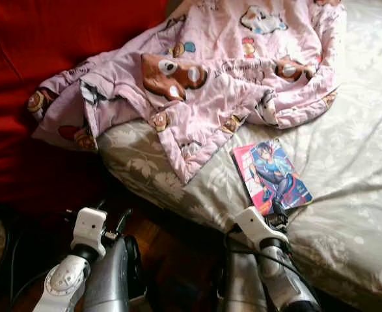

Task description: Clean up the room

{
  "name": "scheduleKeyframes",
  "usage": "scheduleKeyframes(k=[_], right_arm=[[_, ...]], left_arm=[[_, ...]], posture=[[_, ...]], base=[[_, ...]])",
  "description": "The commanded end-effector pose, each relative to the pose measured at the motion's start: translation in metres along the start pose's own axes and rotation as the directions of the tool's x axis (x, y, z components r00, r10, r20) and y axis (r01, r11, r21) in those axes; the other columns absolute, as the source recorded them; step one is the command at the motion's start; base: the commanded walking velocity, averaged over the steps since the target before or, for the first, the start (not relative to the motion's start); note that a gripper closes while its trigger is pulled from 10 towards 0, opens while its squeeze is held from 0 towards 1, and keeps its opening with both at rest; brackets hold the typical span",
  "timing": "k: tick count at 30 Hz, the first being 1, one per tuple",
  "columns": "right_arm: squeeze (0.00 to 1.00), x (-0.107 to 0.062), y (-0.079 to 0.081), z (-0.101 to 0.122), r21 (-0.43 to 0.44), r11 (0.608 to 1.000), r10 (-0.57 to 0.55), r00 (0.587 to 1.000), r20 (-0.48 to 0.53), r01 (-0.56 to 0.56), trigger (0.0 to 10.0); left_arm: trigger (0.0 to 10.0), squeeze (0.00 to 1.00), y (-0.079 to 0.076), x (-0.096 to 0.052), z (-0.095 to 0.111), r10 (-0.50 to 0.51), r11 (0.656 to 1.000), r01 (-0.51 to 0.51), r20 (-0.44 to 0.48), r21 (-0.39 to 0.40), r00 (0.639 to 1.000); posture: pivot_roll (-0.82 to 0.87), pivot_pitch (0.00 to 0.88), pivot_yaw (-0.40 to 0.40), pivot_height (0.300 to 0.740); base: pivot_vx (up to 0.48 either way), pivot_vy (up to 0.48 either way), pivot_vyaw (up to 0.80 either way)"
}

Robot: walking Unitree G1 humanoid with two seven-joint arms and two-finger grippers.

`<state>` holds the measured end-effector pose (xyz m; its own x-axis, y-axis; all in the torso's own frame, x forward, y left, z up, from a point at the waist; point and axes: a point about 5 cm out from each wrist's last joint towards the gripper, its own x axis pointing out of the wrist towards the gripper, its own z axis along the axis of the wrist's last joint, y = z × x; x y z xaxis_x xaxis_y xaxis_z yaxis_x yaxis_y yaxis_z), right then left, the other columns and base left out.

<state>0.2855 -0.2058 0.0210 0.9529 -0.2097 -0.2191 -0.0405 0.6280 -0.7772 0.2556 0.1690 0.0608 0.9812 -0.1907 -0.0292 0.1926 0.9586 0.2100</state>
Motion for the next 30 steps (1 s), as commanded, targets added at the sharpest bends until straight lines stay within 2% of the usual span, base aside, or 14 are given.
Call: scheduleKeyframes(k=[1, 8, 13, 20, 30], right_arm=[[0.00, -0.002, 0.000, -0.010, -0.007, 1.000, -0.005, 1.000, -0.030, 0.005, 10.0], [0.00, 0.004, -0.010, -0.002, -0.014, 0.998, -0.063, 0.998, 0.019, 0.064, 10.0], [0.00, 0.007, -0.009, -0.003, -0.041, 0.998, -0.056, 0.998, 0.012, 0.057, 10.0], [0.00, 0.004, 0.002, -0.013, -0.068, 0.998, -0.007, 0.999, -0.033, 0.005, 10.0], [0.00, 0.013, -0.003, -0.007, -0.109, 0.993, -0.036, 0.999, -0.016, 0.034, 10.0]], left_arm=[[10.0, 0.00, -0.001, -0.006, -0.009, -0.012, 1.000, 0.012, -0.039, 0.009, 0.999], [10.0, 0.00, -0.001, -0.006, -0.009, -0.010, 1.000, 0.011, -0.038, 0.010, 0.999], [10.0, 0.00, -0.001, -0.006, -0.009, -0.009, 1.000, 0.010, -0.040, 0.010, 0.999], [10.0, 0.00, -0.002, -0.008, -0.010, -0.008, 1.000, 0.009, -0.045, 0.010, 0.999], [10.0, 0.00, -0.001, -0.009, -0.011, -0.006, 1.000, 0.007, -0.047, 0.012, 0.999]], posture=[[0.12, 0.289, 0.002, 0.560], [0.12, 0.289, 0.004, 0.560], [0.13, 0.290, 0.004, 0.560], [0.13, 0.295, 0.007, 0.560], [0.13, 0.300, 0.012, 0.560]], base=[[0.000, 0.000, 0.00], [0.000, 0.000, 0.00], [0.000, 0.000, 0.00], [0.000, 0.000, 0.00], [0.000, 0.000, 0.00]])
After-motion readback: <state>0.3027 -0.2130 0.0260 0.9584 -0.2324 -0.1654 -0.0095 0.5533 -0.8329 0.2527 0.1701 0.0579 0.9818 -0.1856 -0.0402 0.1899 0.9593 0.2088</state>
